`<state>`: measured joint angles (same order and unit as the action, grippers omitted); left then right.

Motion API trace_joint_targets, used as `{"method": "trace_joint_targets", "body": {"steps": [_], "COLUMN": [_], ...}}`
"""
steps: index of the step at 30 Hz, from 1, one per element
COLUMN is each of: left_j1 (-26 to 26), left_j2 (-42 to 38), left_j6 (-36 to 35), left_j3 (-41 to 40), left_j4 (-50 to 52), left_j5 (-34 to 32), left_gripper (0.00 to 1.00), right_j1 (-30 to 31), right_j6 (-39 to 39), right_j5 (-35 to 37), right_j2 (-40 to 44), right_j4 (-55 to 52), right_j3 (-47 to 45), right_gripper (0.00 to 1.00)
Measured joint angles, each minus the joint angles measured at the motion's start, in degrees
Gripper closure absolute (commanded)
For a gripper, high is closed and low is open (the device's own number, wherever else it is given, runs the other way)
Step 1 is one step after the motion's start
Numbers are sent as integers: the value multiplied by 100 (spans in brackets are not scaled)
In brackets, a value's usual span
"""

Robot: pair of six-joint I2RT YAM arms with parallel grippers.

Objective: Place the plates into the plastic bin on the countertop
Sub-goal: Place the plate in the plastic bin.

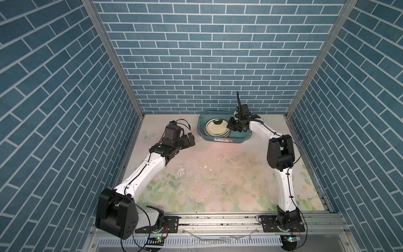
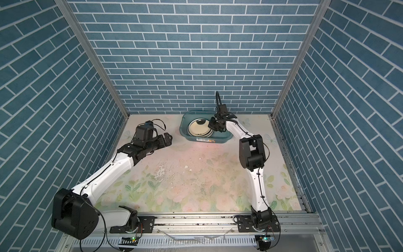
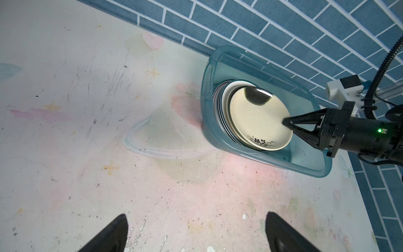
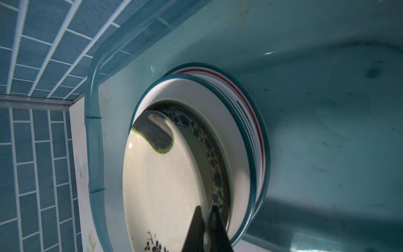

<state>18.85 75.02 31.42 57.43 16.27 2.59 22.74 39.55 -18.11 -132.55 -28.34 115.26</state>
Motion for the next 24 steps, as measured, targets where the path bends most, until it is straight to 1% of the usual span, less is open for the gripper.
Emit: {"method": "trace_joint_targets", "body": {"steps": [3,5,8,10,11,12,14,15,16,18,20,24], "left_j1": [-22,-35,-48,-55,-59,-63,-87,-103,-127,-179,-236,-291], "left_j2": [4,22,50,55,55,59,79,96,122,155,153,109], "left_j6": [-2,-13,-26,-35,-39,-44,-57,-63,-81,-125,-243,-601], "left_j3": [-17,-17,-17,-26,-39,-50,-76,-81,-81,-90,-168,-472], "left_j4": [7,7,9,4,-2,-7,-9,-11,-20,-42,-142,-442], "left_j5": [-2,-2,-9,-37,-52,-68,-107,-120,-142,-234,-457,-1132], "left_gripper": [0,0,0,0,0,0,0,0,0,0,0,0], "right_j1": [26,44,68,79,85,90,105,114,122,138,153,160], "right_j6": [-92,-142,-251,-319,-361,-402,-498,-557,-592,-678,-763,-992], "right_j5": [-11,-13,-7,9,13,22,74,114,177,310,496,907], "right_j2": [-2,-2,-11,-11,-11,-11,-9,-9,-7,57,282,1220], "right_j4": [-59,-116,-264,-339,-369,-385,-420,-444,-479,-514,-503,-247], "right_j3": [20,42,142,197,227,240,245,243,240,177,-83,-1099], "right_gripper": [69,60,50,45,40,34,16,9,6,3,3,3]}}
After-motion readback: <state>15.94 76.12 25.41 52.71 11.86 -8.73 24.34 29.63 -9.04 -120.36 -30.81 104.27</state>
